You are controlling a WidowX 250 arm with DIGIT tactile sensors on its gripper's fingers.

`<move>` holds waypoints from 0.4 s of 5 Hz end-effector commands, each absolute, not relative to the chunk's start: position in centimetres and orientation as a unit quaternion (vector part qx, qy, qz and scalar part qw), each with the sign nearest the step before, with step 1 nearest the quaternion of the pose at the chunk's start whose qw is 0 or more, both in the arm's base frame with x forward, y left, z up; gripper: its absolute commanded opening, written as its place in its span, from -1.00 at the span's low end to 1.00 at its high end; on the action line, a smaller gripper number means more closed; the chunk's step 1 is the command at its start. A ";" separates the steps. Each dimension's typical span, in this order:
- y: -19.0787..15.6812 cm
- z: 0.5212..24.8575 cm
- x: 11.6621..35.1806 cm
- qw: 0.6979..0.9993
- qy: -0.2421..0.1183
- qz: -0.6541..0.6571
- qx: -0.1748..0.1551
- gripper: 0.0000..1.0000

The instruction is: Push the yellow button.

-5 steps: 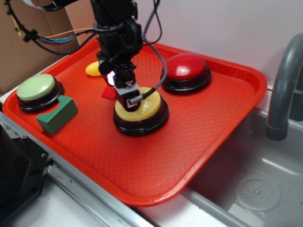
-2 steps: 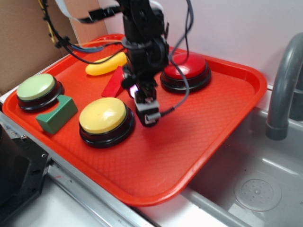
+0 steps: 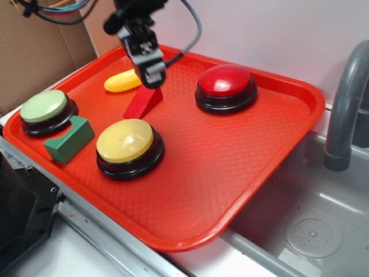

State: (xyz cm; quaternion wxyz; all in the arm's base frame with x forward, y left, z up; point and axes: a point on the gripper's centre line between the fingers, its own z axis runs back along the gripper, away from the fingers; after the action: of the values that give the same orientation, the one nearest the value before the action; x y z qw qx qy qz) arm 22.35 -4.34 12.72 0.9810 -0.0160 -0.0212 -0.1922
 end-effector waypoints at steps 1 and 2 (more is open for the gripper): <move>-3.1 16.6 20.1 0.987 -0.034 -0.157 -0.004 1.00; -2.7 17.7 19.1 0.987 -0.046 -0.153 -0.010 1.00</move>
State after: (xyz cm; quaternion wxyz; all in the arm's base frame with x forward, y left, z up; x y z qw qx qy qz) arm 18.92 -2.53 16.65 0.9873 -0.0089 -0.0219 -0.1573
